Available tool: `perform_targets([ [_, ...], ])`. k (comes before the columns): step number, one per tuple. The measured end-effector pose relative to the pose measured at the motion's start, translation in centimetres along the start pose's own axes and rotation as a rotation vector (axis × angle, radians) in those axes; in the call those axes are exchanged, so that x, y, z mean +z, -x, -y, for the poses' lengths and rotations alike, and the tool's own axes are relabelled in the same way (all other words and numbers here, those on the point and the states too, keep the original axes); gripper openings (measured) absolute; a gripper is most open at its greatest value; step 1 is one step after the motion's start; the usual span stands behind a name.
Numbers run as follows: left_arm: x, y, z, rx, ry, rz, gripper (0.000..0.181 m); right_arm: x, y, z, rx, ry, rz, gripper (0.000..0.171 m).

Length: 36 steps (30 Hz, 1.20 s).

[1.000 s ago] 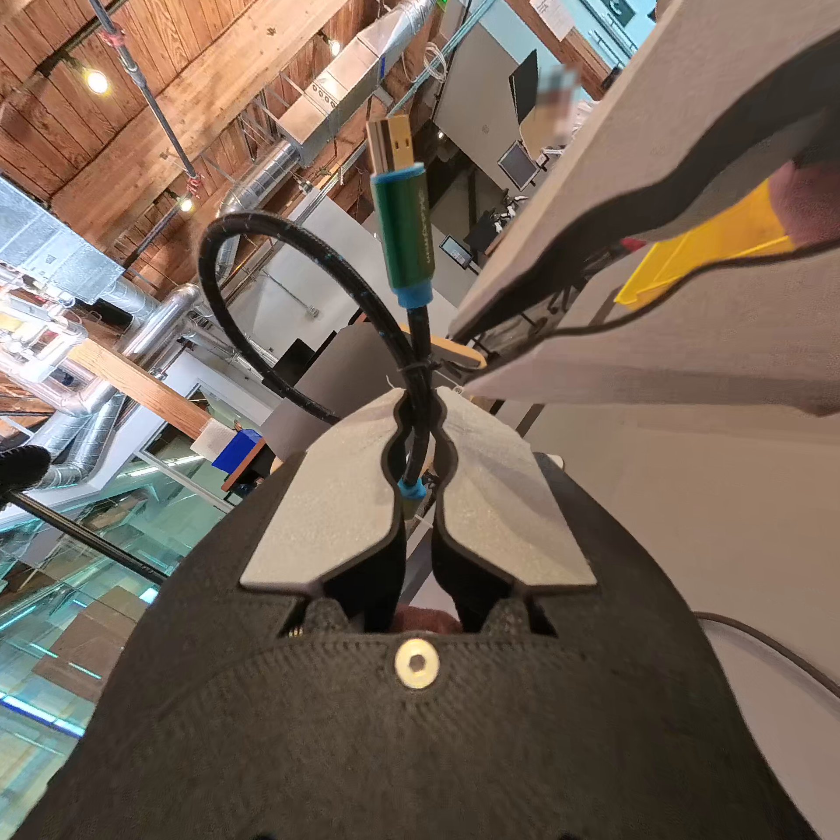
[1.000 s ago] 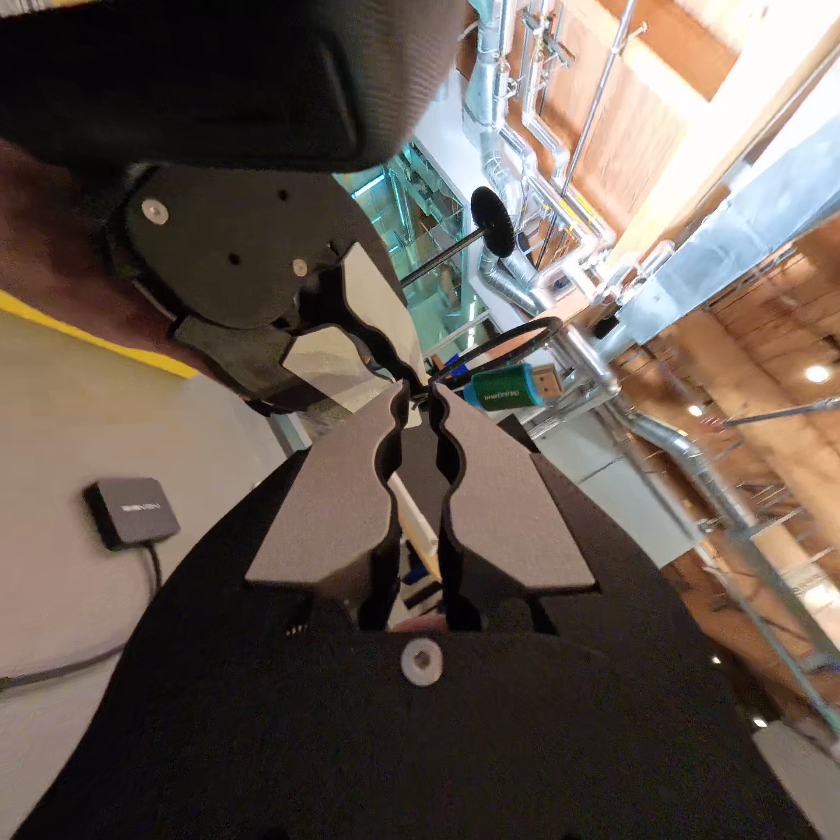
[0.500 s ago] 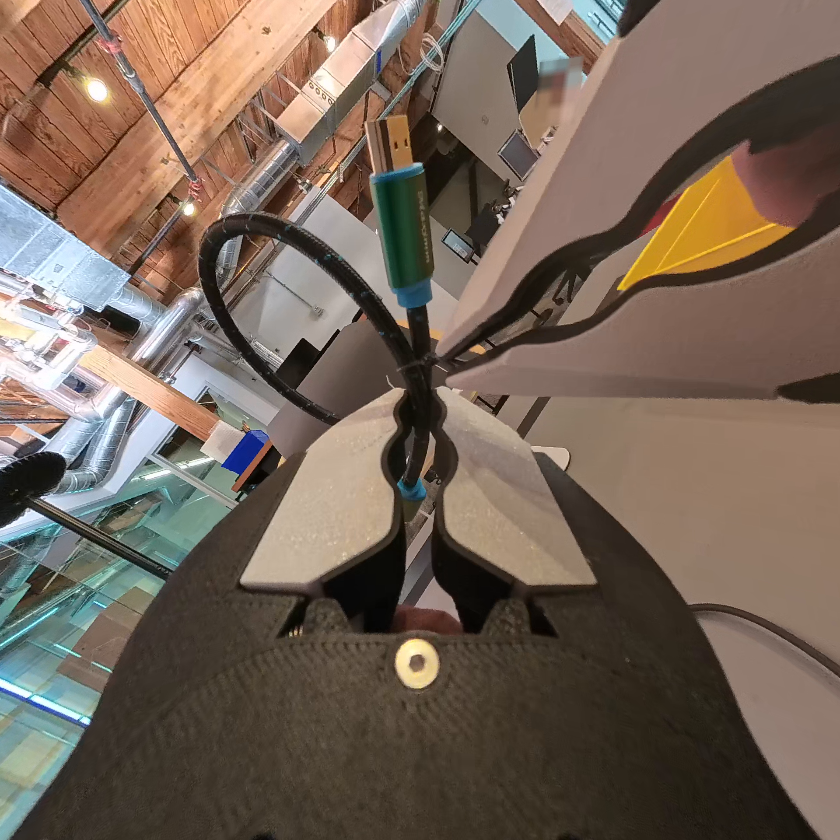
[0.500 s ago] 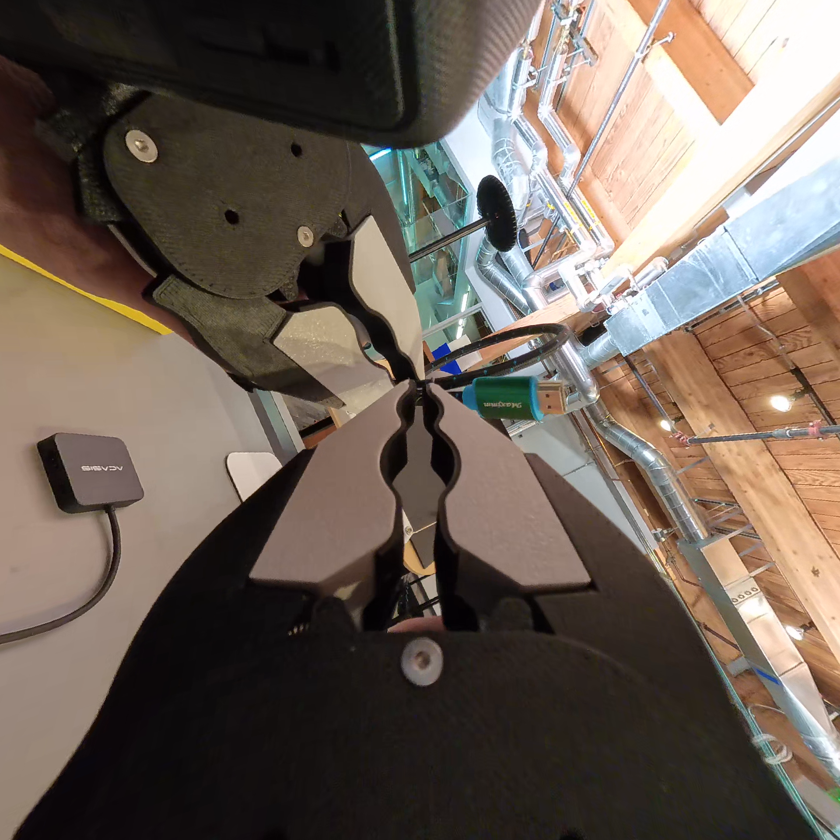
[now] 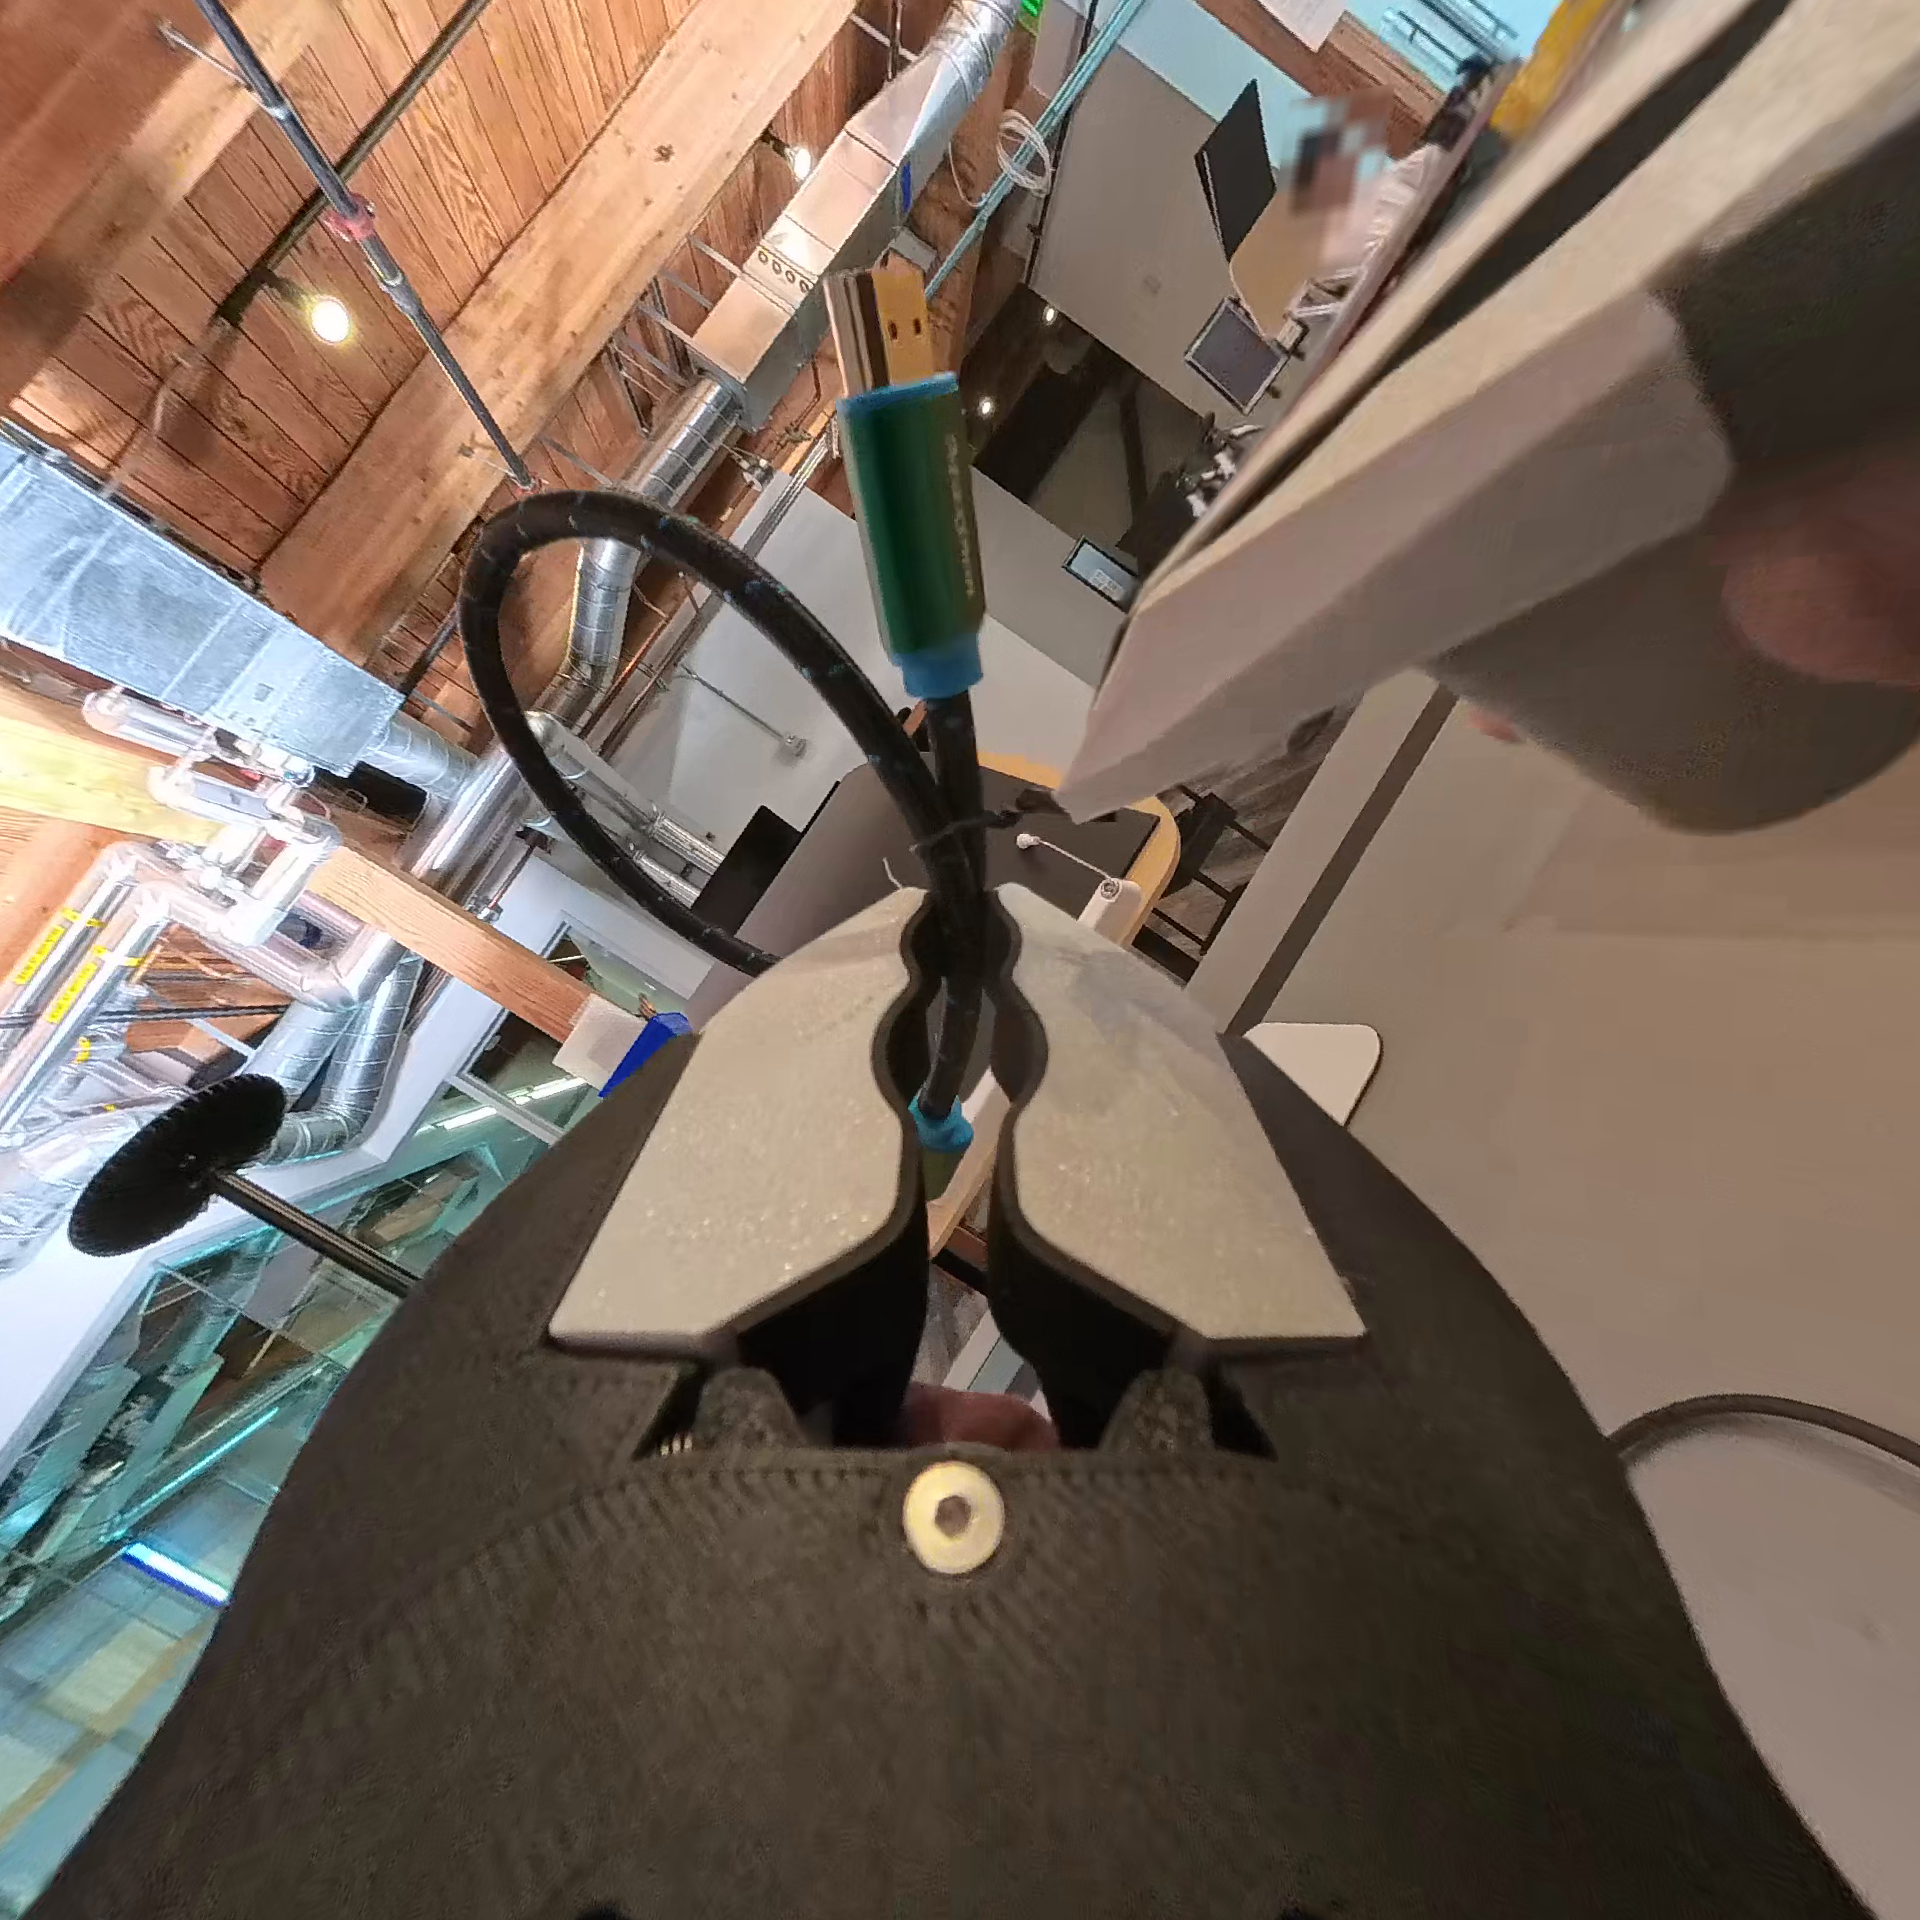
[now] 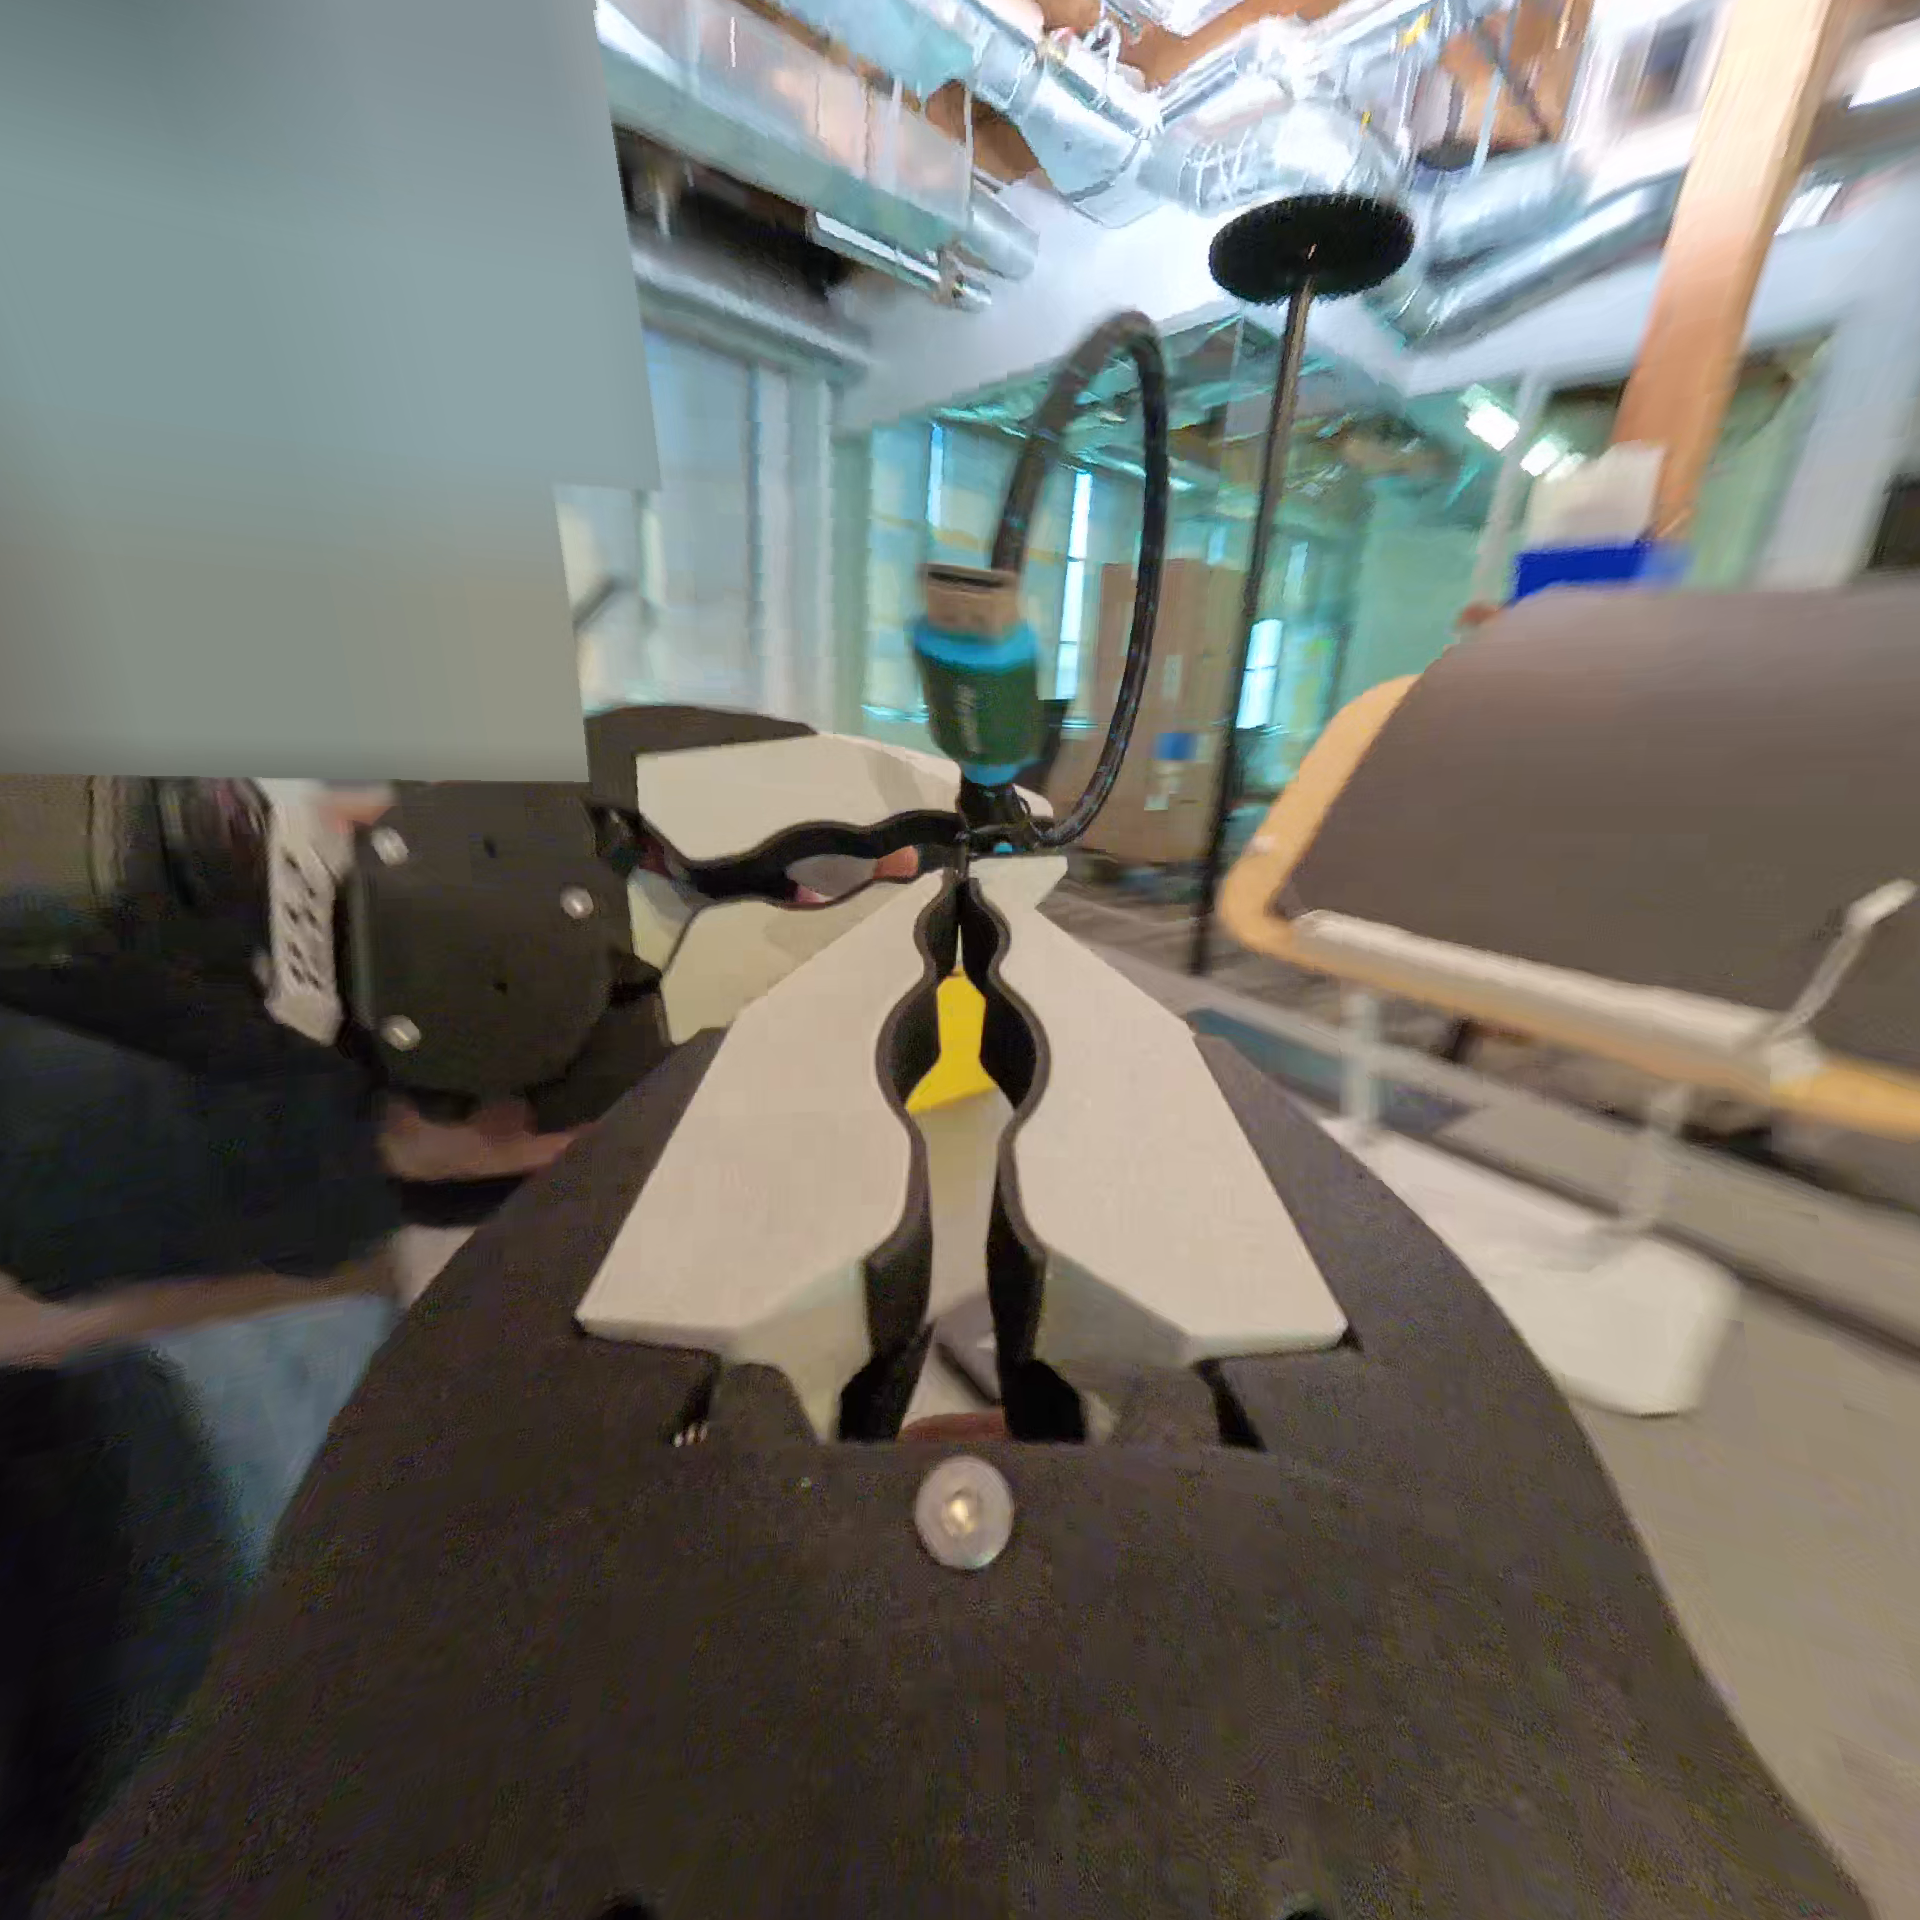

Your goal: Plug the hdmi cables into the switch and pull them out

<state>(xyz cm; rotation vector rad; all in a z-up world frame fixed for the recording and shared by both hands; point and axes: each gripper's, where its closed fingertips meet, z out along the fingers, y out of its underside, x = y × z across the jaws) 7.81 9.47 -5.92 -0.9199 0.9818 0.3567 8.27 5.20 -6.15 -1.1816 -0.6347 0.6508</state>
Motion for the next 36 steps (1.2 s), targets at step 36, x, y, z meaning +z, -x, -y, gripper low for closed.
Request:
perform_targets([
  [36,-0.1,-0.7,0.2,0.008,-0.005,-0.014,0.006,0.9,-0.2,-1.0,-0.327,0.142,-0.195,0.001],
])
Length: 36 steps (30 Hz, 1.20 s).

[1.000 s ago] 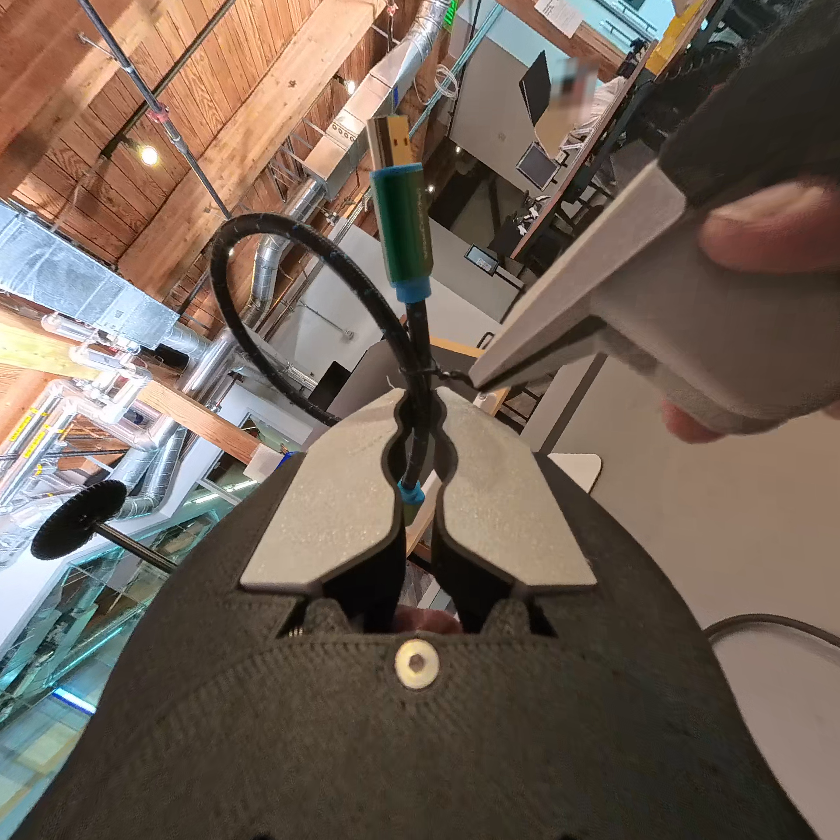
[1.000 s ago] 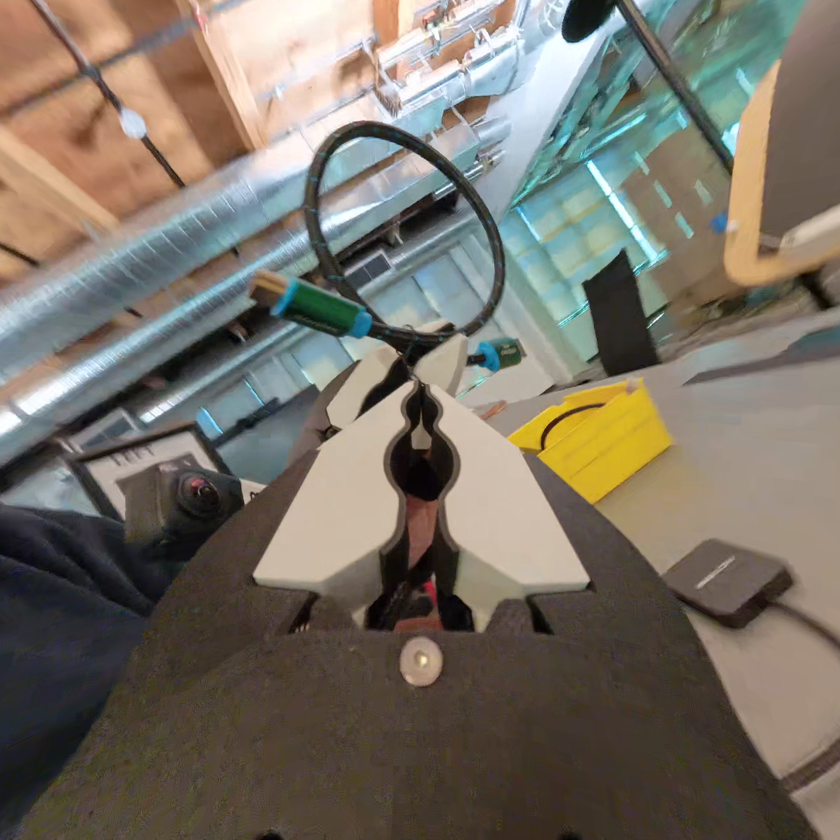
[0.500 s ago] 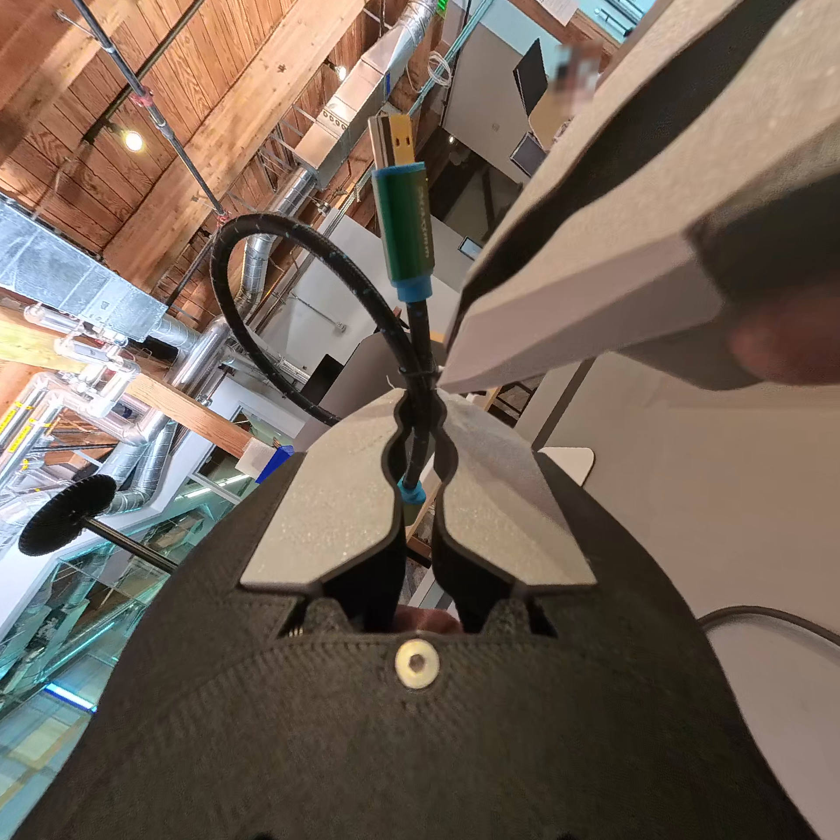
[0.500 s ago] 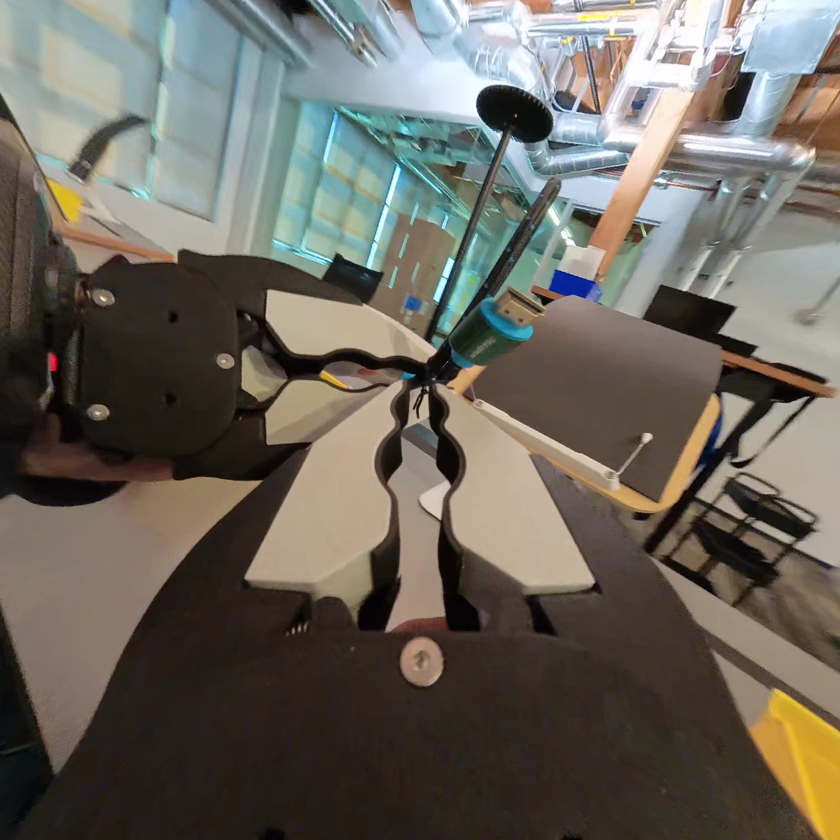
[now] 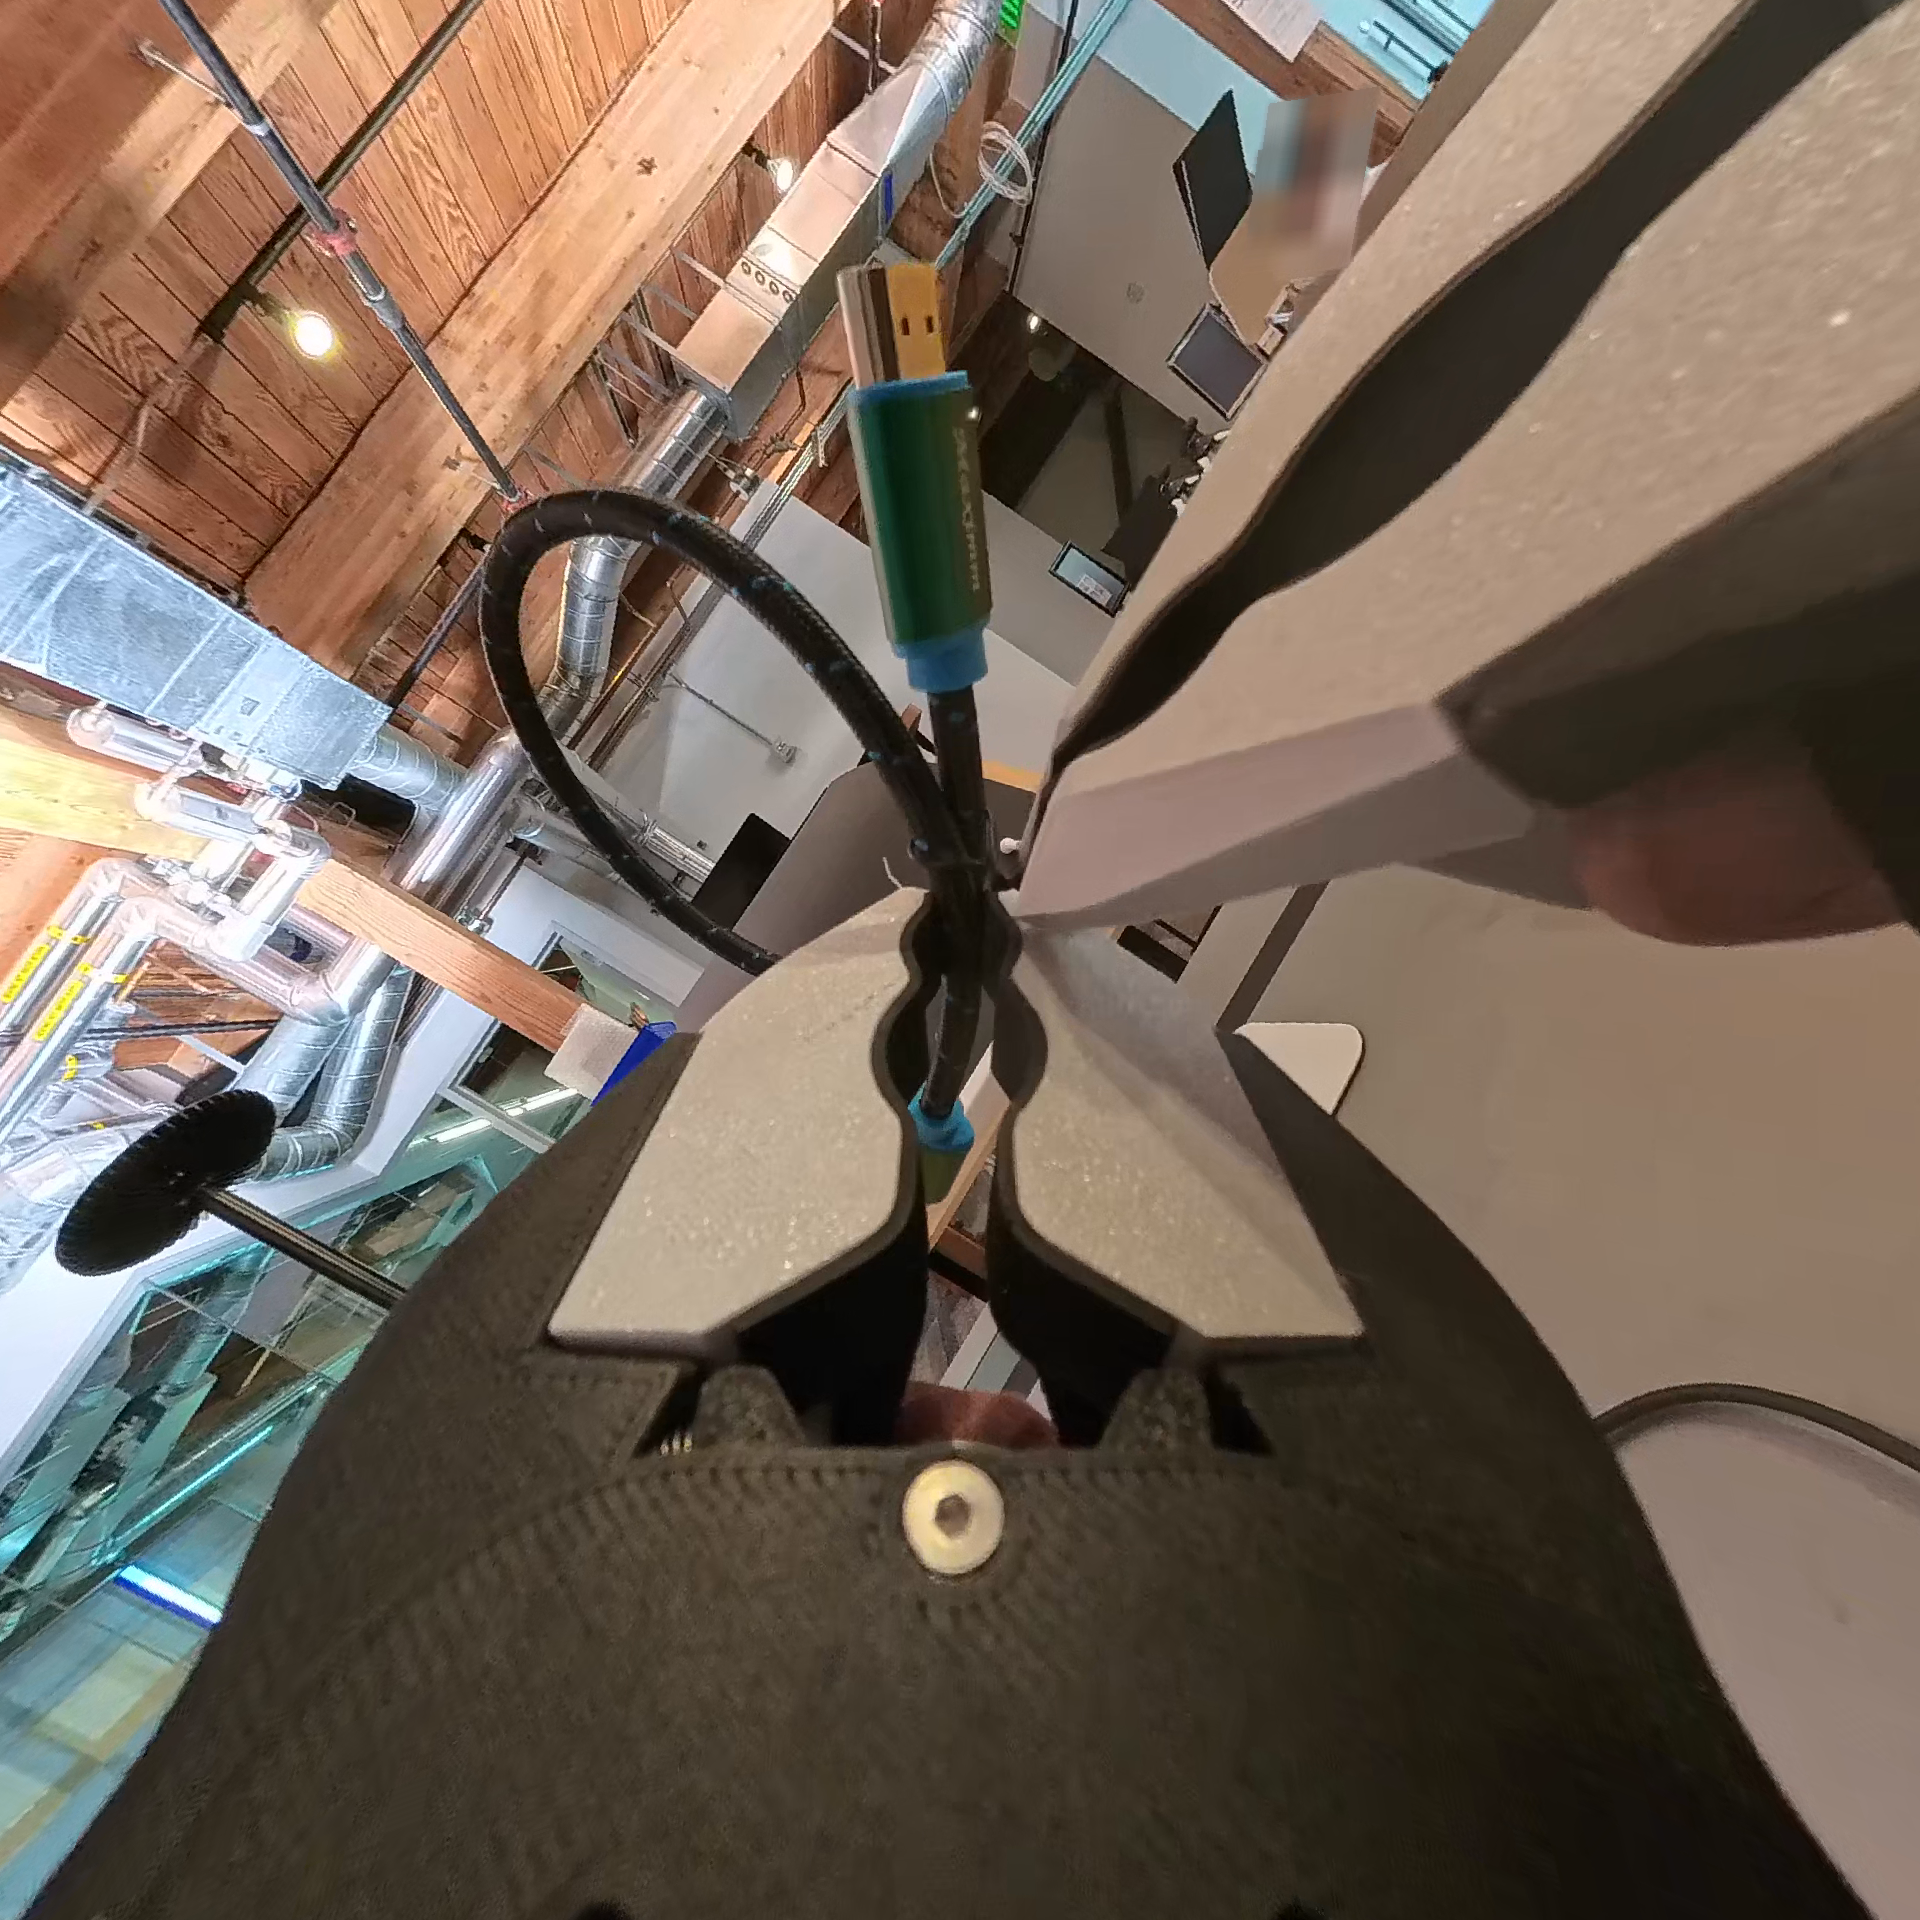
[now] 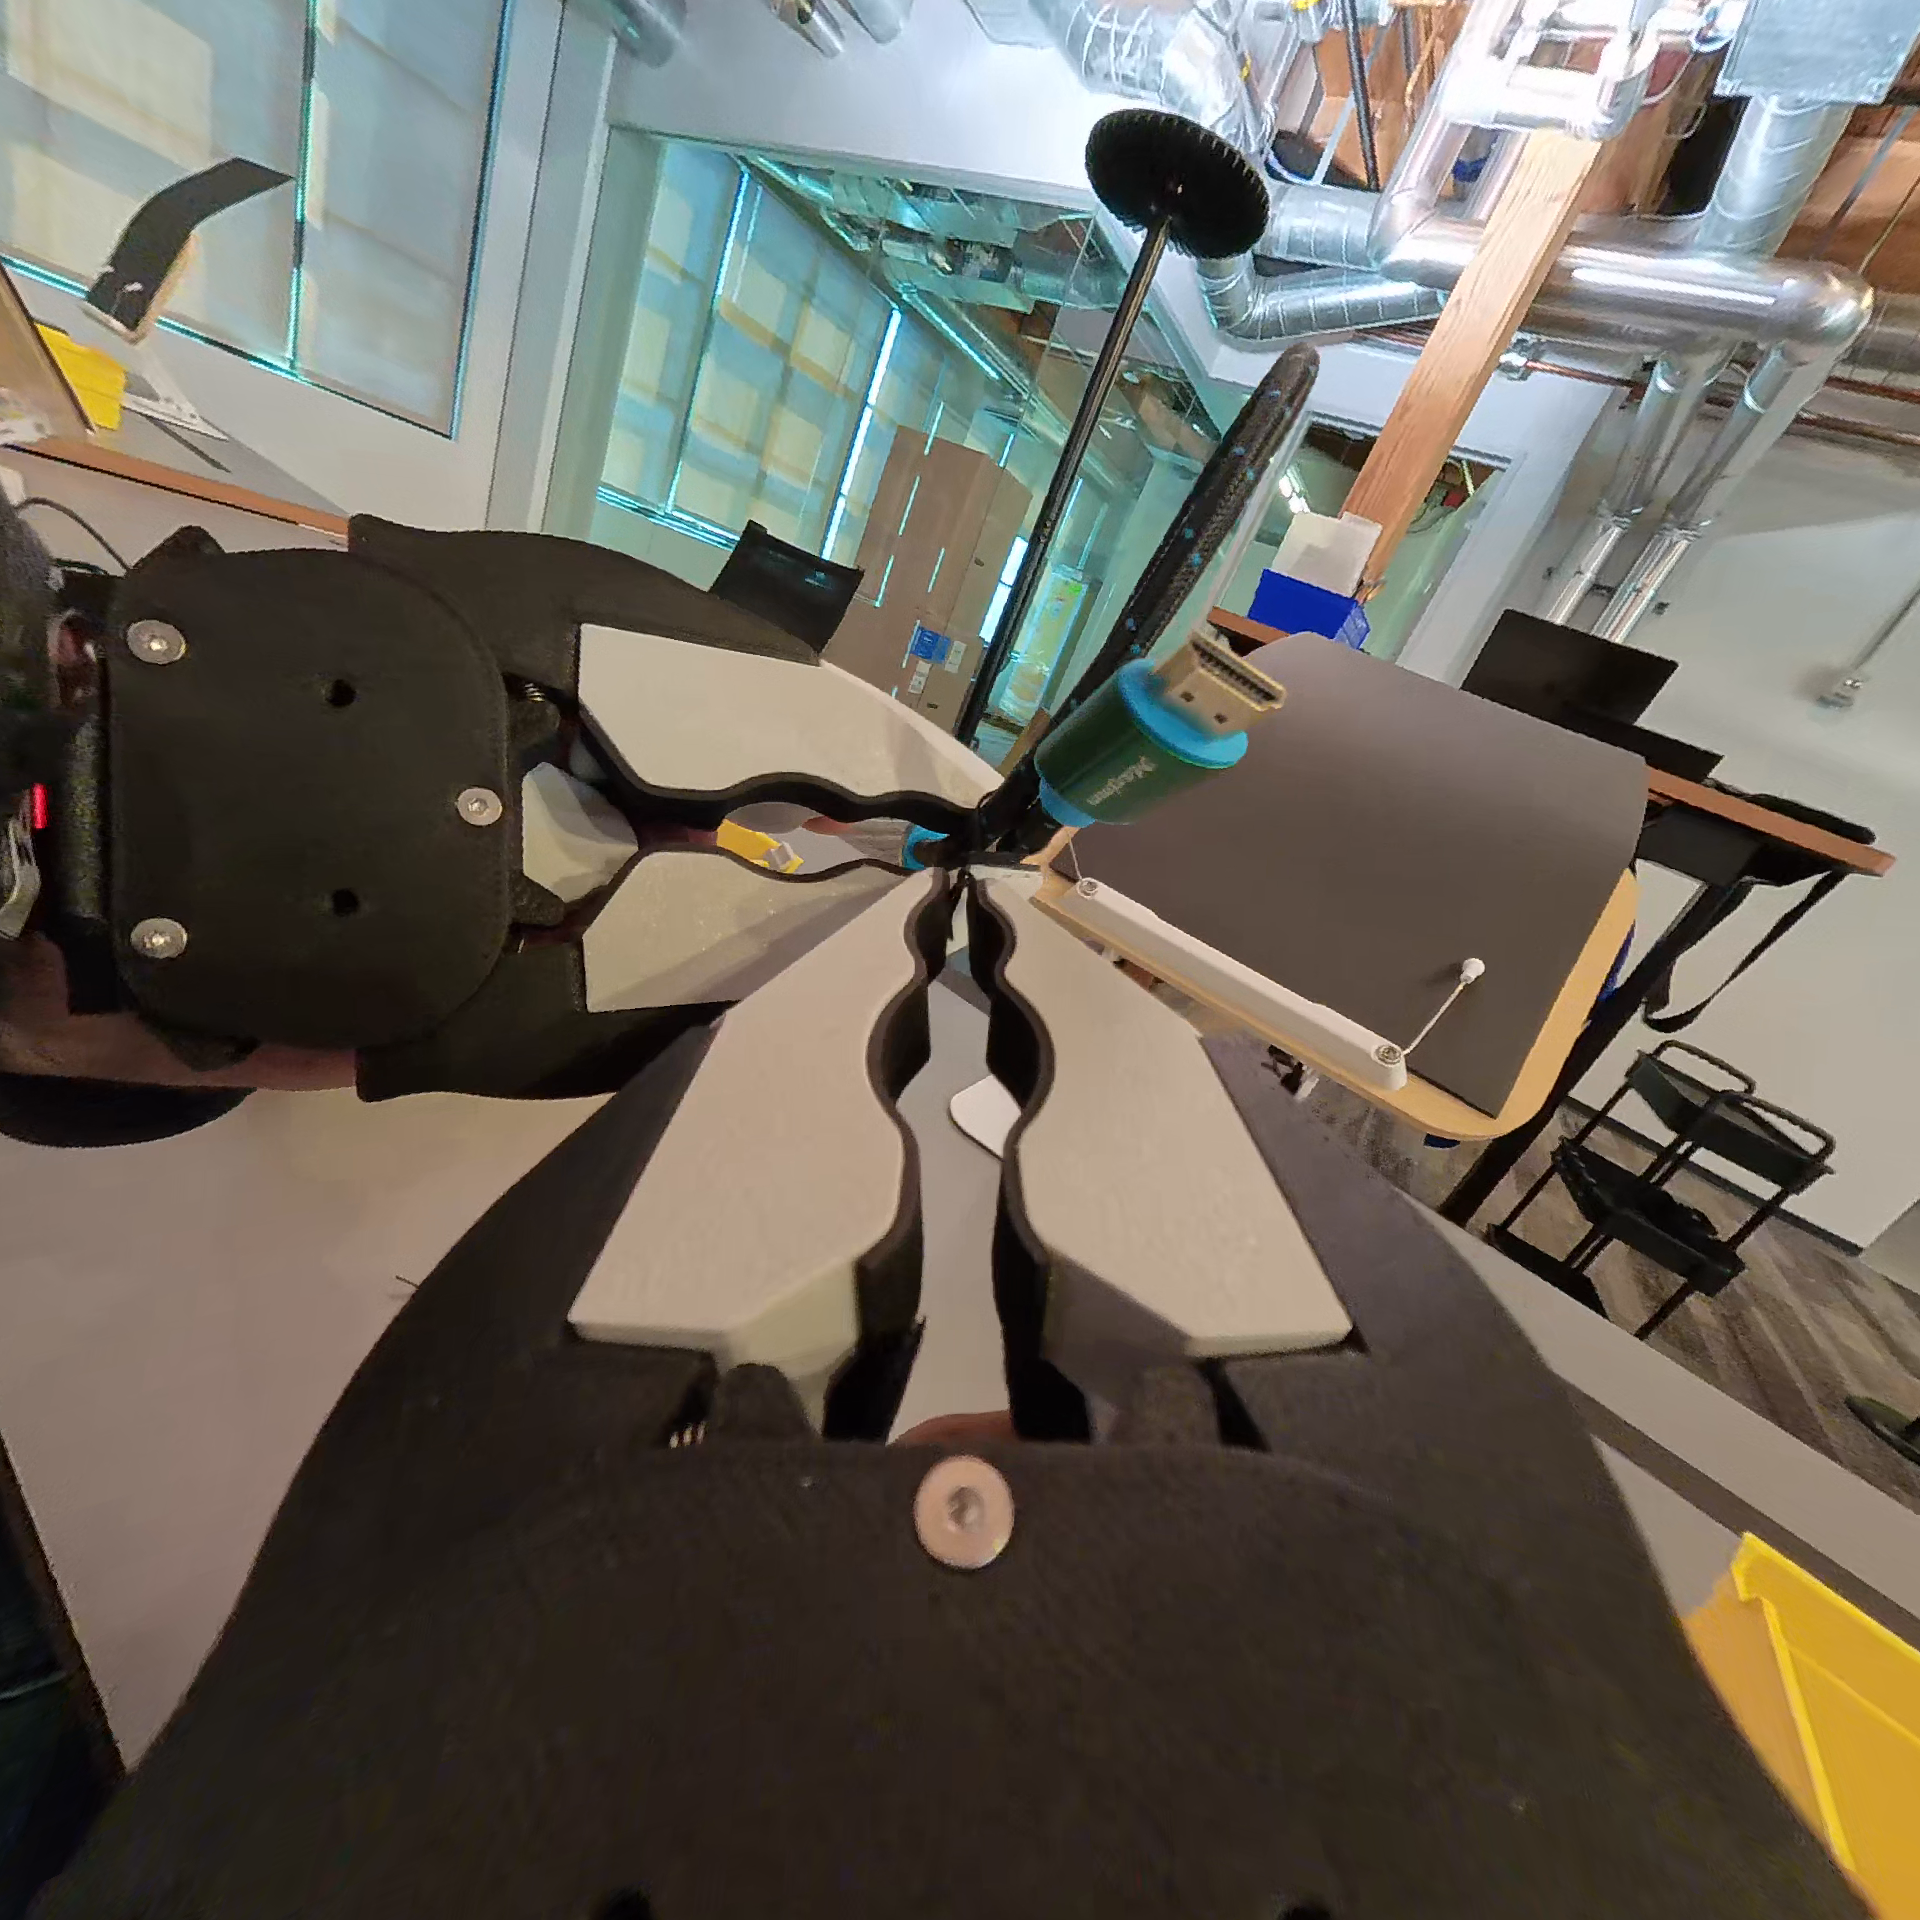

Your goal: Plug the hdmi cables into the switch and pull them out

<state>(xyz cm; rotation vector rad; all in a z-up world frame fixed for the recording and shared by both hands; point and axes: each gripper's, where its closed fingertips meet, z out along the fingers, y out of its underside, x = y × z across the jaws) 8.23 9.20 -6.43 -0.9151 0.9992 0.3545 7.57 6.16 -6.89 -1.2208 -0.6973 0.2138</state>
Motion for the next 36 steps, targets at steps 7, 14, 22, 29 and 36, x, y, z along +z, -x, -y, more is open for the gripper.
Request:
perform_targets([
  [7,-0.1,0.1,0.1,-0.007,-0.006,0.004,0.006,-0.2,0.1,0.0,0.453,-0.052,0.224,0.0],
  [14,-0.8,0.1,1.5,-0.128,-0.099,-0.005,0.006,-2.3,0.7,3.2,1.25,-0.38,0.683,0.0],
  [22,-0.5,0.2,0.9,-0.157,-0.066,-0.02,0.006,-1.8,2.5,2.2,0.964,-0.324,0.525,0.022],
  [29,-0.2,-0.1,0.4,-0.141,-0.03,-0.035,0.006,-1.3,1.1,2.1,-0.078,-0.125,0.021,0.014],
  [36,-0.2,0.1,0.4,-0.122,-0.019,-0.032,0.006,-1.0,1.4,1.9,-0.499,-0.072,-0.089,0.012],
])
